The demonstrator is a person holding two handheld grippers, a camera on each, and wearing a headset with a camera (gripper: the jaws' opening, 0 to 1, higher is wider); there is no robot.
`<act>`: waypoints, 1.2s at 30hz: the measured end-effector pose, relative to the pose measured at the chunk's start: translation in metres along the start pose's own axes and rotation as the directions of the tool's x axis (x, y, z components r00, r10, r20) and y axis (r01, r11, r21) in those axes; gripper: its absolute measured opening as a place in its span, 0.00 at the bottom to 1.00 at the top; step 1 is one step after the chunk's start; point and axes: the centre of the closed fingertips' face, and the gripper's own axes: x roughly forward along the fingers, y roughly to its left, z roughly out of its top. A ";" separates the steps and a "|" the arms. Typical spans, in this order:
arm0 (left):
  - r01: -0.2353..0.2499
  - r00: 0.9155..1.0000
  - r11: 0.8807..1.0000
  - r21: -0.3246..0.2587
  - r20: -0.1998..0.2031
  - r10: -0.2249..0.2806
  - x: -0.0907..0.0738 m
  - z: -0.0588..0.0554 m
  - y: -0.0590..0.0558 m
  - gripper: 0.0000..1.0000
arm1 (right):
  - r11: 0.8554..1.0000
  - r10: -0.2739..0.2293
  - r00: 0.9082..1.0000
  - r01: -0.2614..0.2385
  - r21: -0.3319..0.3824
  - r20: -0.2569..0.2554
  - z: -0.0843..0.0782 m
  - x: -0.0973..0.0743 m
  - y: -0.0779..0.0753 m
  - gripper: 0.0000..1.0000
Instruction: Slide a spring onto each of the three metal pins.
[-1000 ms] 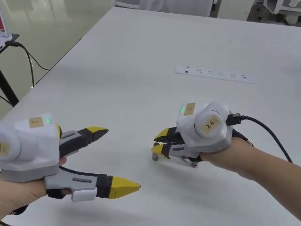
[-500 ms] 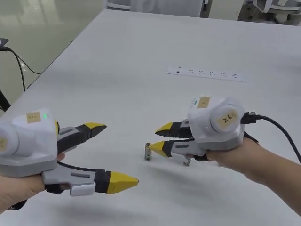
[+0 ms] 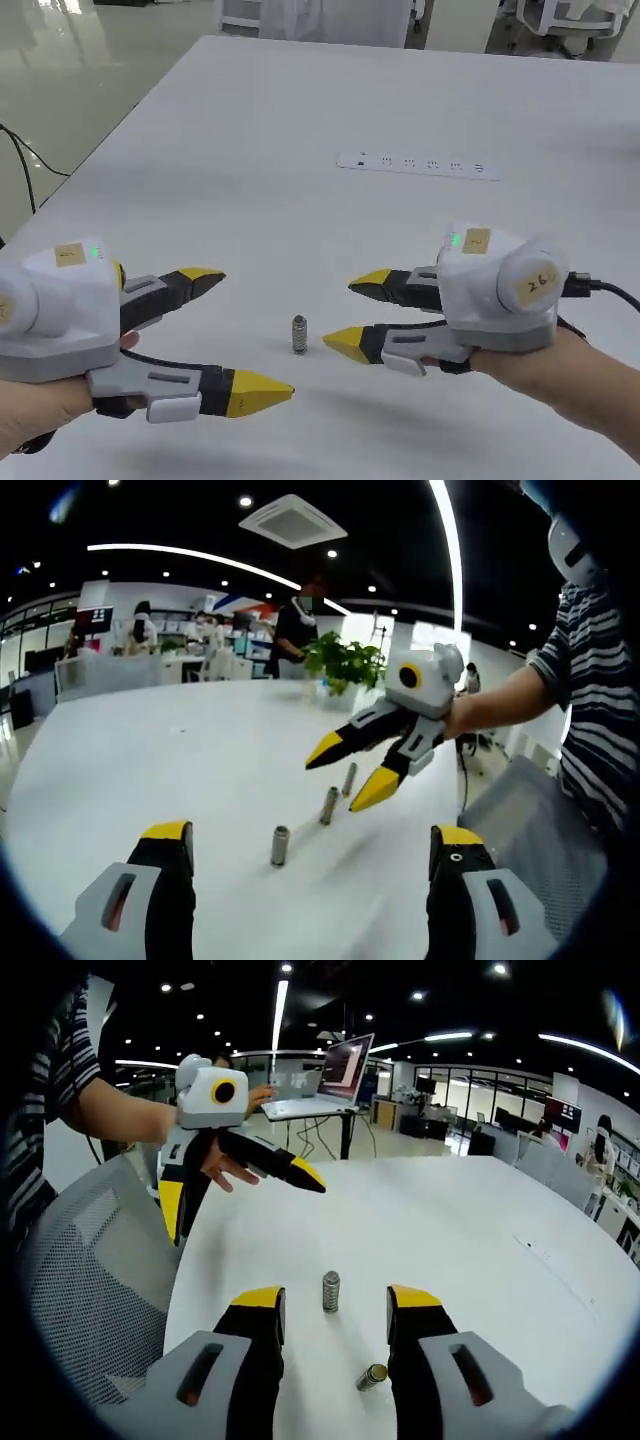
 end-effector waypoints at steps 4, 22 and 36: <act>0.008 1.000 1.000 0.012 0.003 -0.008 0.003 0.003 -0.001 0.94 | 1.000 -0.021 1.000 0.020 0.019 0.006 -0.006 -0.009 -0.002 0.46; 0.016 1.000 1.000 0.022 0.013 -0.016 0.006 0.007 -0.008 0.98 | 0.985 -0.146 0.985 0.136 0.109 0.095 -0.014 -0.057 -0.015 0.76; 0.004 1.000 1.000 0.016 0.027 -0.004 0.001 0.007 -0.010 0.98 | 0.958 -0.238 0.966 0.216 0.187 0.101 -0.044 -0.098 -0.014 0.90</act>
